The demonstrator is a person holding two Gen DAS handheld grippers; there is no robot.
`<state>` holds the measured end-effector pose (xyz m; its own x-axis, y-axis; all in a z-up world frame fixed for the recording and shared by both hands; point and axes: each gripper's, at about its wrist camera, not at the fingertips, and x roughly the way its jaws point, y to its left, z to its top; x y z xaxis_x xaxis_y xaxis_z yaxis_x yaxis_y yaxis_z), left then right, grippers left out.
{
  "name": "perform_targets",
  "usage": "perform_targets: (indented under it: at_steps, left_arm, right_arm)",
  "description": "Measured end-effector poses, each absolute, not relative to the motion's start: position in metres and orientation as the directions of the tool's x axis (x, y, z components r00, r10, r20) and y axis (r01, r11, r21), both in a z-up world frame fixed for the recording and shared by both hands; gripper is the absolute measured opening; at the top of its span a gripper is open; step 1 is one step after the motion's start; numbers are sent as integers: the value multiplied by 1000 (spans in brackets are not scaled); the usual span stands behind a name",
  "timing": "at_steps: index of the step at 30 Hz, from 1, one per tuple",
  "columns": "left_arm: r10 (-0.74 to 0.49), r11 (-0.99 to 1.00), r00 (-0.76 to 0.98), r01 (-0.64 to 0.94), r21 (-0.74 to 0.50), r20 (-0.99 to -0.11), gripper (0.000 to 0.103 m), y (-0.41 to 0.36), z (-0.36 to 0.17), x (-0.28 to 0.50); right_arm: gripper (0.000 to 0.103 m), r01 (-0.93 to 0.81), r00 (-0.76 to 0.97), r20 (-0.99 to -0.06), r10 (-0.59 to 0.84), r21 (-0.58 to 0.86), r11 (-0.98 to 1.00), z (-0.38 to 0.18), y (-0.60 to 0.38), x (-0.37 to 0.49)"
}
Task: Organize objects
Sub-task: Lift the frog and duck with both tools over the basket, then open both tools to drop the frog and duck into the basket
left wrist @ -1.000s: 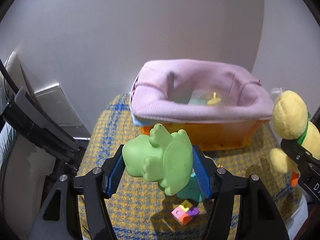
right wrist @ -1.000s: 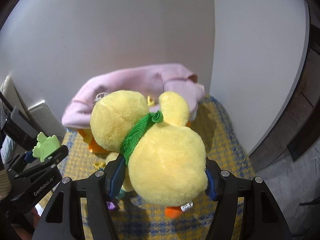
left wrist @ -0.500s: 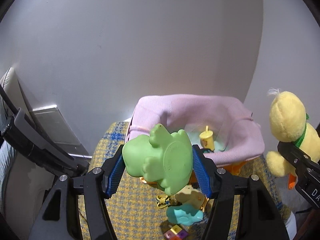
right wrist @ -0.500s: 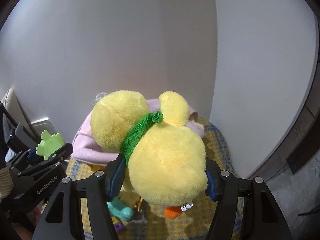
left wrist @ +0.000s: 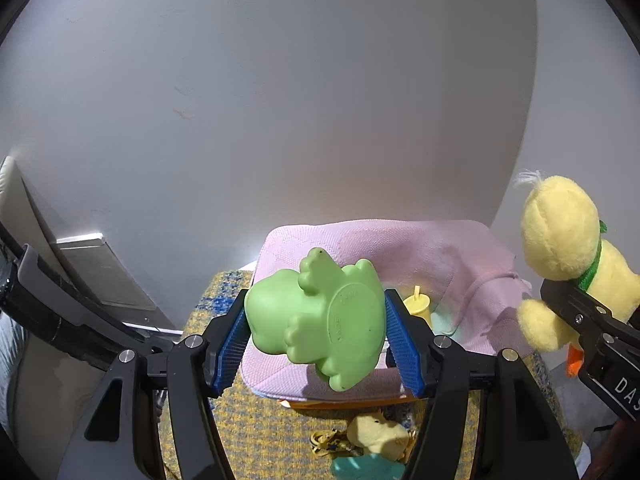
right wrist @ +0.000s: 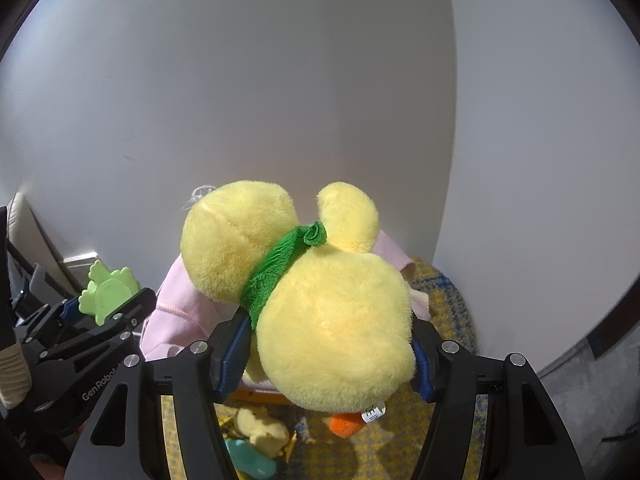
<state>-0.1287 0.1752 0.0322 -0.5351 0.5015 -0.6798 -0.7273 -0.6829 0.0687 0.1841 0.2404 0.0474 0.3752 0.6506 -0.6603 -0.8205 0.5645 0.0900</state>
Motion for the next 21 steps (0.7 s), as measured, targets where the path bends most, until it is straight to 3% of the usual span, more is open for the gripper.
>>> perform_targets:
  at_steps: [12,15,18,19,20,21]
  left_arm:
    - [482,-678,-507,-732,61,-715,63,208,5,-156]
    - [477,-680,-503,-731,60,-721,63,213,0,-161]
    - [469,-684,-502,-727,61,-727,63,215,-1,-162]
    - [463,-688,-504,-723,63,-729,67,216,-2,-162]
    - [457,-691,-508,-719,68,-730,81,215,-2,-163]
    - [453,-698,-517,-713,72,-727,88,214,-1,-162]
  right_arm:
    - [66,-819,338,-706,622,105,564,24,288,217]
    - [70,-808,346,-715,608,103,580,20,295,224]
    - [81,-801,348,-722,598,103,590,18,298,232]
    - [87,-795,356,-722,593,99,598,18,298,233]
    - [89,-792,365,-721,589,93,604,18,298,235]
    - [94,-789,373,-721,584,84,609,18,298,236]
